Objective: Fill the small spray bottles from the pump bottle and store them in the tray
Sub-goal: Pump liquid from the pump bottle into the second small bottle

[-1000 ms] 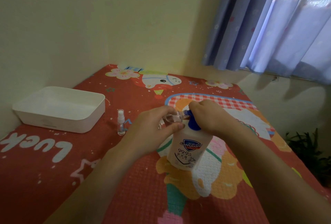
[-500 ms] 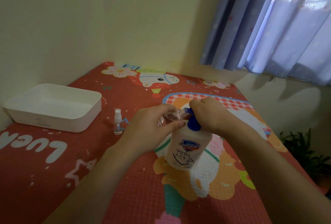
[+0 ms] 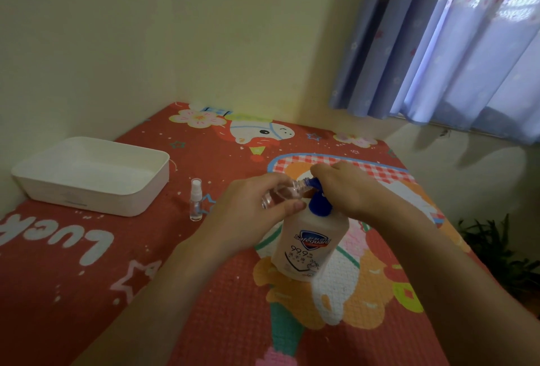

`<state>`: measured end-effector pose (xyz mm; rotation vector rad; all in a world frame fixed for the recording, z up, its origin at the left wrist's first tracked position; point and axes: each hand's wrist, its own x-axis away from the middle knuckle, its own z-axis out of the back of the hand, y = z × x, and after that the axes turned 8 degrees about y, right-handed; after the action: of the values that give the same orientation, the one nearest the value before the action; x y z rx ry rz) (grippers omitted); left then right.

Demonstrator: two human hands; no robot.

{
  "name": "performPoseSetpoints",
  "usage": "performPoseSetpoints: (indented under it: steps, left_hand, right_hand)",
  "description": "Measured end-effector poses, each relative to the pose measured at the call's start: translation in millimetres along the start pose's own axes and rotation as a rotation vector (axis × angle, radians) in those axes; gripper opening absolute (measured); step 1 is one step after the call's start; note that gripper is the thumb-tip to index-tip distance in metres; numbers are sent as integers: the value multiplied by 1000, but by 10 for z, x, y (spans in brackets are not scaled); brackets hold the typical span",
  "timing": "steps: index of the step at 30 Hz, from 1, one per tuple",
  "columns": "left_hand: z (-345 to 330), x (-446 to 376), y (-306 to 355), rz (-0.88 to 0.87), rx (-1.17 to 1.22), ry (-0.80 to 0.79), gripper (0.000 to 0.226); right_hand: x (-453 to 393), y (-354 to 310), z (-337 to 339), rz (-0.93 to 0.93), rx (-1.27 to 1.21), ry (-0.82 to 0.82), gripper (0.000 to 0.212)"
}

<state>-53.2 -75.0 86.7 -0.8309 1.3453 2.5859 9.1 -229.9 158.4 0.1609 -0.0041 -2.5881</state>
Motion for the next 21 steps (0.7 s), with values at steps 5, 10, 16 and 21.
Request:
performPoseSetpoints:
  steps: [5,10,16,21]
  left_hand:
    - [18,-24,5,2,15,-4,30]
    - [2,-3,9,2,30,12,26]
    - [-11,9,-21,17,-8,-4,28]
    - [-46,41,-38,29,-14,15,22]
  right_hand:
    - [3,-9,87,38,8,-55,10]
    - [-1,-5,53,63,127,-21,11]
    - [-2,-7,-60,80,164,17,15]
    - [-3,-24,-65,86,162,24,14]
